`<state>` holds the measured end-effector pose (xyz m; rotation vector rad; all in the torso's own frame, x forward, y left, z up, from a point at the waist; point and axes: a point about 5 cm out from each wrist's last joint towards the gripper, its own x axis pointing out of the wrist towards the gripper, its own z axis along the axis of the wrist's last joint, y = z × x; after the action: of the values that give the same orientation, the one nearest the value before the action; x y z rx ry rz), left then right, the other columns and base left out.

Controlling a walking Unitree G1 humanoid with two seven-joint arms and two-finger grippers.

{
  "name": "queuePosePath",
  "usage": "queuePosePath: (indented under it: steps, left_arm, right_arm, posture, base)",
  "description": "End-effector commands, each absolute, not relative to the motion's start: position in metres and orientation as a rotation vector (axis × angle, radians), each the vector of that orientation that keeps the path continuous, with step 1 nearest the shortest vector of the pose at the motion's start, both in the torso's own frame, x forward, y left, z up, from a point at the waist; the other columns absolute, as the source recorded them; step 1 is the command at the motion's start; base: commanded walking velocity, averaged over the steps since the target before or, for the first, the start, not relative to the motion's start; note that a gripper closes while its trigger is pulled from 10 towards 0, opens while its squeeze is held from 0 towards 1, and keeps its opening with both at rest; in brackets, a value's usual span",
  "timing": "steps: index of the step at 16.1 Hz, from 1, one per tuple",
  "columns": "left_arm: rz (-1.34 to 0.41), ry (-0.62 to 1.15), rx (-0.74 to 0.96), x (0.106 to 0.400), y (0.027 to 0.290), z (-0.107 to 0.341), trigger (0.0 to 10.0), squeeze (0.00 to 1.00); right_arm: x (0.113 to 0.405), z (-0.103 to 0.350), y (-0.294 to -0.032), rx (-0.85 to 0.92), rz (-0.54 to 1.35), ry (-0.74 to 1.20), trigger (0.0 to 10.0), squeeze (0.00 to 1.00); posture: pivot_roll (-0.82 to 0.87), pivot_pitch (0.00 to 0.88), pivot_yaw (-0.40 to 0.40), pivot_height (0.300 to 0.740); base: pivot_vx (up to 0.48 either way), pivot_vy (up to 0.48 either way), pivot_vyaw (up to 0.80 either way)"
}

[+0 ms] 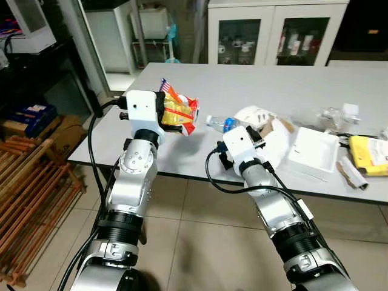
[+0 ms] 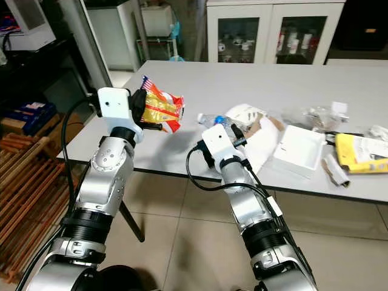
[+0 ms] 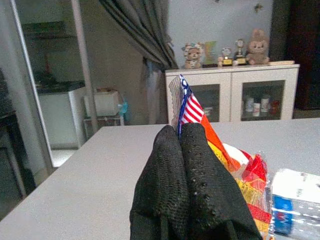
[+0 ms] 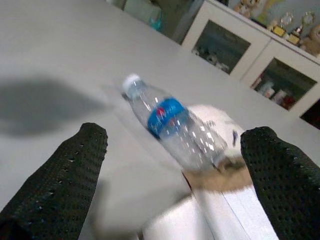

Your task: Picking trash to rubbish bin

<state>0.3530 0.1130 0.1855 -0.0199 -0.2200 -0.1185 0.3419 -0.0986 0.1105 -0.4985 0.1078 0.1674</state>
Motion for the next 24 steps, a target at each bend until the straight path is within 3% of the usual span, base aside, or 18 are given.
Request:
queuePosePath:
  steps: [1, 14, 19, 24]
  left_arm:
    - [-0.134, -0.244, -0.002, 0.355, 0.111, 0.193, 10.0, 0.00]
    - [-0.124, -0.239, 0.003, 0.353, 0.115, 0.192, 10.0, 0.00]
    - [-0.120, -0.235, 0.007, 0.353, 0.116, 0.191, 10.0, 0.00]
    - [-0.126, -0.240, 0.014, 0.354, 0.115, 0.193, 10.0, 0.00]
  right_arm:
    - [0.341, 0.106, -0.094, -0.520, 0.192, 0.150, 10.0, 0.00]
    - [0.334, 0.095, -0.086, -0.575, 0.247, 0.213, 10.0, 0.00]
    - [0.337, 0.098, -0.096, -0.660, 0.174, 0.195, 10.0, 0.00]
    - [0.343, 0.121, -0.104, -0.893, 0.078, 0.089, 10.0, 0.00]
  posture:
    - [0.02, 0.000, 0.106, 0.740]
    - [0.03, 0.011, 0.105, 0.740]
    - [0.02, 0.013, 0.107, 0.740]
    - [0.02, 0.015, 0.115, 0.740]
  base:
    - [0.000, 0.000, 0.00]
    - [0.000, 0.000, 0.00]
    - [0.000, 0.000, 0.00]
    - [0.000, 0.000, 0.00]
